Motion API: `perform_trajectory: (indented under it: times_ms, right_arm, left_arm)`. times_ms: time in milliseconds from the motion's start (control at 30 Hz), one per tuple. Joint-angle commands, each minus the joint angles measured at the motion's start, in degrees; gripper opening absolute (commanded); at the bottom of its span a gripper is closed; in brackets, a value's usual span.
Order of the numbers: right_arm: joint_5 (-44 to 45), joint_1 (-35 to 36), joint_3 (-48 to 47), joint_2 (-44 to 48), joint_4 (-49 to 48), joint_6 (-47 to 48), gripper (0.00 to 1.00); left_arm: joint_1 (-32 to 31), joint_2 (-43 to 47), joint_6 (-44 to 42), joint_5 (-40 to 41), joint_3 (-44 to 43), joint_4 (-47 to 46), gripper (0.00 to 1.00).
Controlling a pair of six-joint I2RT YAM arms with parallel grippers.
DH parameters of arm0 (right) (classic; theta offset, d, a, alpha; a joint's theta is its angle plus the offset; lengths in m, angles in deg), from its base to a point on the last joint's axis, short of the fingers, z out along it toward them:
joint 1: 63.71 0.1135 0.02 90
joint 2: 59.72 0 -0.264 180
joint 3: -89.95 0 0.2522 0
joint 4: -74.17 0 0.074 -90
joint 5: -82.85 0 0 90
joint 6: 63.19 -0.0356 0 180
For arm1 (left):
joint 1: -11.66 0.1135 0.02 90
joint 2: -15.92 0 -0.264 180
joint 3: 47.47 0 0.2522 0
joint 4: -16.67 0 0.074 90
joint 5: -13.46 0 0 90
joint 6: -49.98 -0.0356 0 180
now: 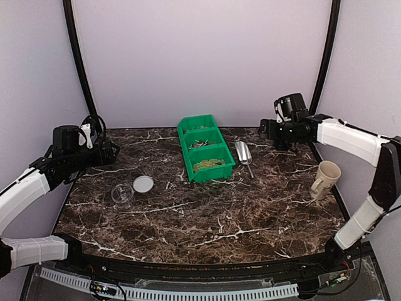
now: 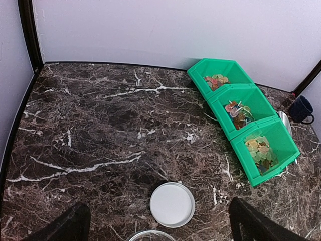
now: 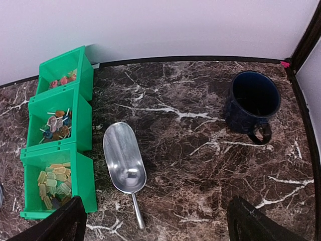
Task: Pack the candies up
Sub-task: Move the storage box to the corner of the board.
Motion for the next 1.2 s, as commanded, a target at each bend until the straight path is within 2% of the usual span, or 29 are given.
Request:
perform_trajectory:
  times_ms: [0,200,400,1000,1167]
  right_arm:
    - [4.04,3.23,-5.77,-6.47,-0.81,-0.44,0.98]
    - [3.1,7.0,-11.75,-14.87,-0.84,-1.02,0.99]
    - [-2.1,9.33,-15.97,-21.68,-1.61,-1.43,0.86]
    - [-5.72,11.77,-22.32,-31.72,1.34,0.46,0.67]
    - [-5.78,12.05,-23.7,-33.45,2.72,1.24,0.58]
  left_arm:
    - [-0.32,-0.01,-1.21,-0.5,0.73,2.01,0.99]
    - [-0.36,0.18,-1.31,-1.73,1.01,3.28,0.99]
    - [-0.35,0.81,-1.17,-2.41,3.92,2.04,0.99]
    - [-0.39,-1.76,0.55,-4.67,4.82,0.93,0.99]
    - [-0.36,-1.75,0.65,-4.84,4.82,0.74,0.99]
